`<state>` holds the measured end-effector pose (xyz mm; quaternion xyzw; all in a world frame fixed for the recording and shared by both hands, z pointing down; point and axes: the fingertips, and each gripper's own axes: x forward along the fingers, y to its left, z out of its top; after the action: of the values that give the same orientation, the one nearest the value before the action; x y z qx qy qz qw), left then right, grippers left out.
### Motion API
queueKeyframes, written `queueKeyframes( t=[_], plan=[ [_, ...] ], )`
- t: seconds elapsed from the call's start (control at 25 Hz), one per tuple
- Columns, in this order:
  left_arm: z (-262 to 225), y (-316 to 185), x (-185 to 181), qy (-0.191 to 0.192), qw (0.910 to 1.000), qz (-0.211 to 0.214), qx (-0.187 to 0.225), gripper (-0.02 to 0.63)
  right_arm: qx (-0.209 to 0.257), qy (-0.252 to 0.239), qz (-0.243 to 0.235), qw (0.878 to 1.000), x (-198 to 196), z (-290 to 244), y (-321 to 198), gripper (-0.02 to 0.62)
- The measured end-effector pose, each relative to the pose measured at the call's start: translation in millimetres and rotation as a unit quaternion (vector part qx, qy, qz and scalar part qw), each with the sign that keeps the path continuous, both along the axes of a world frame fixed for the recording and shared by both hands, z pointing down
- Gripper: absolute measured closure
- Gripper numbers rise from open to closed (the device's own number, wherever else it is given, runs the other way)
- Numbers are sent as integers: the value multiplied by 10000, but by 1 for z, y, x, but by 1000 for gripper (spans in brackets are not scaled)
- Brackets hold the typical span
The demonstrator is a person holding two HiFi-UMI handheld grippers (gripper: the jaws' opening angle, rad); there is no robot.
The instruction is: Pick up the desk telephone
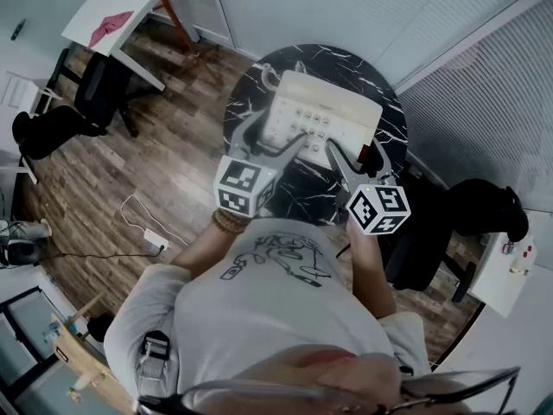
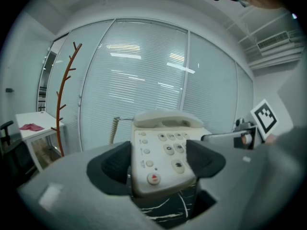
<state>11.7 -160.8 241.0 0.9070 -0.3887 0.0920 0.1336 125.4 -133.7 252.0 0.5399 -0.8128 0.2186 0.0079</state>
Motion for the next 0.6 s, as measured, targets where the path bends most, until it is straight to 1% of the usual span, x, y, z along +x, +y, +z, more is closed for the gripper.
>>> queueKeyframes(
  t=[0.6],
  plan=[
    [5, 4, -3, 10, 10000, -33, -35, 245, 7, -21, 3, 10000, -3, 4, 4, 206]
  ],
)
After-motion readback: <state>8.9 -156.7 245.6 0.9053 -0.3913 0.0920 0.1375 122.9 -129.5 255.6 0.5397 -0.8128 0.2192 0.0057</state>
